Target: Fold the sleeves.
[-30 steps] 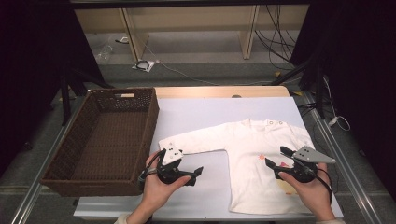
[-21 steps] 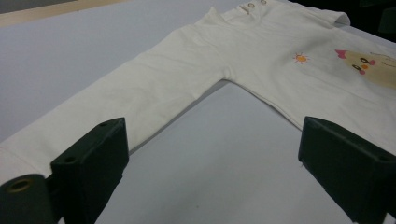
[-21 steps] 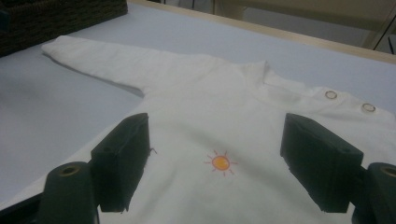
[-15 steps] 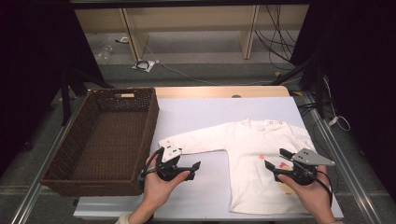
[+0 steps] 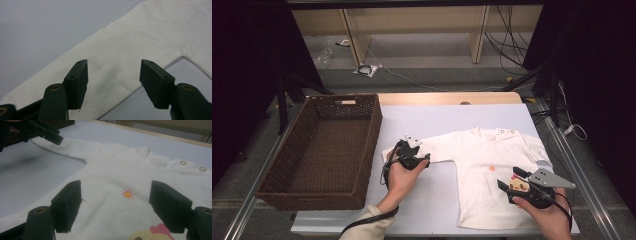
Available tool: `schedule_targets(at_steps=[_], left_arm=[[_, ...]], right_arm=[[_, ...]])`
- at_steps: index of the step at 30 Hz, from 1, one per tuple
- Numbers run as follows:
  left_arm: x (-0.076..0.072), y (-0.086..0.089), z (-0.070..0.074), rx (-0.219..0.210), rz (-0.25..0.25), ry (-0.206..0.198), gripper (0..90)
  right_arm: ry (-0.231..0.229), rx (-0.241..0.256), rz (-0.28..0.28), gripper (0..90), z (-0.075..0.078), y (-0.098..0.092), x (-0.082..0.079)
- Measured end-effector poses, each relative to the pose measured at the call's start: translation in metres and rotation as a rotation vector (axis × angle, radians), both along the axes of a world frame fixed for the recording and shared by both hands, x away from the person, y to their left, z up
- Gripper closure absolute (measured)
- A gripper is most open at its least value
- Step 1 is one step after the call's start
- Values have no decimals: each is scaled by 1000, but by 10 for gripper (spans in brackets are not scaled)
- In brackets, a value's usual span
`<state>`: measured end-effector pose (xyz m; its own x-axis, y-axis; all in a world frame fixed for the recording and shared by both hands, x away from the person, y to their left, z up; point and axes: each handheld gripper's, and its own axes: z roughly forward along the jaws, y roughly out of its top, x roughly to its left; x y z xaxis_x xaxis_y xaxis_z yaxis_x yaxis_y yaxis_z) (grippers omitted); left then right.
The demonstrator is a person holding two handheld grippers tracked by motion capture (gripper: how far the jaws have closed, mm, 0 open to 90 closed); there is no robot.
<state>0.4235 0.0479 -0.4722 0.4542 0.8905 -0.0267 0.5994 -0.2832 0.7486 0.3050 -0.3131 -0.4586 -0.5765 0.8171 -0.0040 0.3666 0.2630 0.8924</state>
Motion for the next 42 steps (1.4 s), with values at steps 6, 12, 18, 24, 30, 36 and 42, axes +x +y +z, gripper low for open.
schedule_targets(at_steps=[6, 12, 18, 24, 30, 36, 42], left_arm=[[18, -6, -6, 32, 33, 40, 445], [26, -7, -17, 46, 42, 70, 468], [27, -9, -16, 44, 15, 80, 529], [25, -14, -15, 36, -7, 85, 710], [25, -17, -15, 26, -16, 95, 867], [25, -18, -15, 27, -10, 91, 887], [22, -23, -14, 69, -10, 71, 893]], right_arm=[[6, 4, 4, 271, -2, 0, -2], [6, 2, 7, 275, 0, 2, -3], [8, 1, 10, 277, -2, 2, -2], [16, -12, 6, 282, -2, 3, -2], [18, -14, 5, 284, -2, 4, -2], [24, -16, 3, 286, -3, 4, -2], [18, -17, 2, 290, -2, 3, -2]])
